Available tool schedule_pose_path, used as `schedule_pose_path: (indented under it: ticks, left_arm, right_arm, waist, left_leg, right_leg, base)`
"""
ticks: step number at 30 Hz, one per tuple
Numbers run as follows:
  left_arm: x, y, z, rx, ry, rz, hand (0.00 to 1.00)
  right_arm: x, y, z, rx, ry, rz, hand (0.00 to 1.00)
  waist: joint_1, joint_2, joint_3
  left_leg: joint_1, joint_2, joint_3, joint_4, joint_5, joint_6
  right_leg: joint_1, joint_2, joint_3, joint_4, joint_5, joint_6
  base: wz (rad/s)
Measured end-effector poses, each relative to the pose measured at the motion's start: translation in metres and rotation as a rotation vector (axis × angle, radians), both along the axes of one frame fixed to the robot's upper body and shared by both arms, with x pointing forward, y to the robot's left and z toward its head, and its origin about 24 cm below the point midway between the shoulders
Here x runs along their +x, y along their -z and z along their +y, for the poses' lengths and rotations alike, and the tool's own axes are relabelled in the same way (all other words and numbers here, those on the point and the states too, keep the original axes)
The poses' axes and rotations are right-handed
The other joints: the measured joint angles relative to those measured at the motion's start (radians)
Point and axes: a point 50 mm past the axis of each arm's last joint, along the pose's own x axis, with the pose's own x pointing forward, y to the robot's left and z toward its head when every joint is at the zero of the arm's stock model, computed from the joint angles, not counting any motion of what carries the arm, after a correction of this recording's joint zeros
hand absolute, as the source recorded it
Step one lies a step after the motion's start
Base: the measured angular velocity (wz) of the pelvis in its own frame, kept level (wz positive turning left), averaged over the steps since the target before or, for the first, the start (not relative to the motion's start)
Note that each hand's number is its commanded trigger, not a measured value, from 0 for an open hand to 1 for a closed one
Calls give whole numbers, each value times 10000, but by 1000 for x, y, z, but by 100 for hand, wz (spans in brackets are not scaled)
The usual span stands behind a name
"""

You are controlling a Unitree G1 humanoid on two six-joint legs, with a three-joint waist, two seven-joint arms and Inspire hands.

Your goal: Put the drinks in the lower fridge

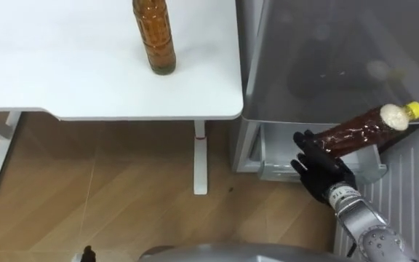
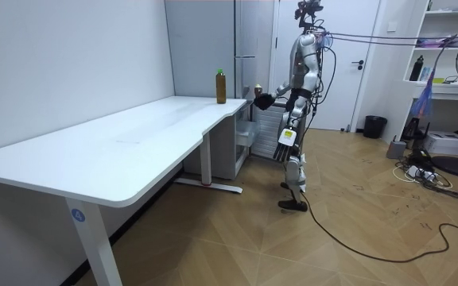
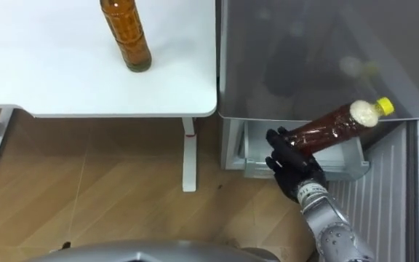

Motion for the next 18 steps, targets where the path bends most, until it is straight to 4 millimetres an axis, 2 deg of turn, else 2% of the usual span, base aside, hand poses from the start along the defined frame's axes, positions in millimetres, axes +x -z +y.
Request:
schedule_pose_path:
  ticks: [4, 7, 9, 11, 15, 18]
  left_arm:
    - [0, 0, -1, -228, 26, 59, 0]
    - [-2, 0, 0, -318, 48, 121, 0]
    - [-2, 0, 0, -367, 70, 136, 0]
    - [0, 0, 0, -431, 162, 137, 0]
    - [4, 1, -1, -554, 235, 39, 0]
    - [12, 1, -1, -561, 275, -84, 0]
  right_arm:
    - [-10, 10, -4, 529, 822, 530, 100]
    - [-9, 9, -5, 938, 1327, 378, 100]
    - [-4, 7, -6, 1051, 1551, 168, 100]
    - [7, 7, -9, 995, 1727, 35, 100]
    - [24, 4, -12, 853, 1813, -227, 100]
    - [40, -1, -12, 1041, 1868, -544, 100]
  waist:
    - [169, 42, -21]
    - [210, 85, -26]
    - [197, 136, -49]
    - [203, 222, -15]
    - [222, 397, -13]
    - [174, 394, 6]
  left_leg:
    - [-139, 1, 2, 76, 0, 0]
    - [-275, 1, -32, 115, 0, 0]
    - [-509, -7, -100, 239, 0, 0]
    - [-616, -5, -158, 265, 4, -2]
    - [-976, -2, -186, 389, 4, -3]
    - [-1436, -30, -229, 381, 111, 7]
  right_leg:
    - [-88, -4, -3, 1, -1, -2]
    - [-206, -2, -30, 22, 2, -7]
    - [-344, -3, -64, 38, 5, -12]
    - [-425, -1, -121, 51, 30, -31]
    - [-791, -25, -183, 221, 34, -38]
    - [-1292, -81, -270, 373, 41, -52]
  base:
    - [0]
    - [4]
    - [10]
    - [8]
    - [1]
    - [7]
